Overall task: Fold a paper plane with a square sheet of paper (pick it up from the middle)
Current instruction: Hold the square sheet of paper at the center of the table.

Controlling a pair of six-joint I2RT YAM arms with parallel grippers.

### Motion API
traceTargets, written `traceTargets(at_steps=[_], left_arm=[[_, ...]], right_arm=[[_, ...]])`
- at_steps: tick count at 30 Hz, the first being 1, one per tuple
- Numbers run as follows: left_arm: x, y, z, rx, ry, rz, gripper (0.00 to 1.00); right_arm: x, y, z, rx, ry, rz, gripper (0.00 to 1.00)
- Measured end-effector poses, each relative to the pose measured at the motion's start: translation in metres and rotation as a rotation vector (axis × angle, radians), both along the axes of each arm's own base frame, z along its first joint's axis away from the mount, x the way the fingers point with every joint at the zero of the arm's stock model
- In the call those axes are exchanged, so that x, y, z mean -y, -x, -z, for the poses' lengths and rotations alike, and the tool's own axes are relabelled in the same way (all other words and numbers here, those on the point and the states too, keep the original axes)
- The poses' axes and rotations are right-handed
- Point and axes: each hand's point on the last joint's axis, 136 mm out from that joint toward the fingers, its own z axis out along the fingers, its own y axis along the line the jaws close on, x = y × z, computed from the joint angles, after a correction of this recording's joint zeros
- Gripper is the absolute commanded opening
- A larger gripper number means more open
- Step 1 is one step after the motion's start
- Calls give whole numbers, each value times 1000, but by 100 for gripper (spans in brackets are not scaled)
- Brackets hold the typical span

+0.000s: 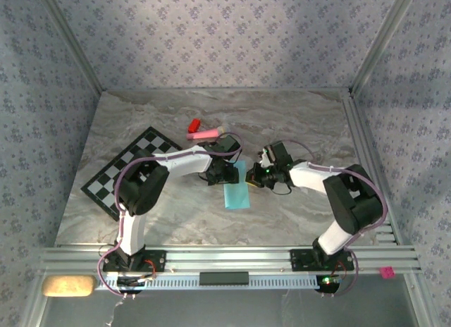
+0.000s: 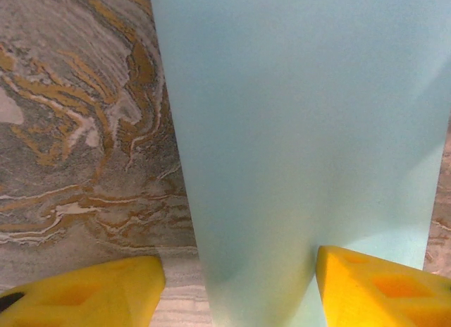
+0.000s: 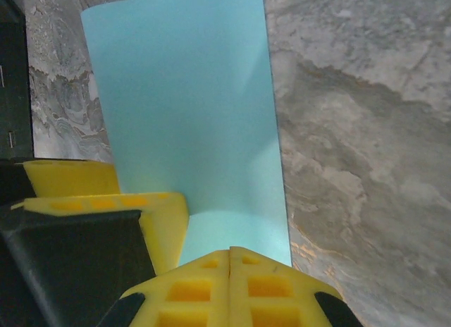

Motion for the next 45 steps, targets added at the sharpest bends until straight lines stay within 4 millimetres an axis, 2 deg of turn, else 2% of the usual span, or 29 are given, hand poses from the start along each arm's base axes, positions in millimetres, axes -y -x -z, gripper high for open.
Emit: traceTargets(at_steps=[15, 24, 32, 37, 42, 45], left_arm=[[0, 0, 1, -1, -1, 0, 63], [1, 1, -2, -1, 15, -9, 64], [2, 0, -10, 17, 110, -30, 66], [1, 1, -11, 10, 163, -51, 62], [-2, 1, -9, -4, 182, -70, 51], [-3, 0, -8, -6, 180, -75, 51]], right_arm=[[-13, -1, 19, -36, 4, -51, 0], [-9, 1, 23, -37, 65, -86, 0], [-10, 2, 23, -46, 72, -94, 0], [-12, 1, 23, -45, 73, -99, 0], [-13, 1, 23, -45, 73, -101, 0], [-13, 1, 23, -45, 73, -100, 0]])
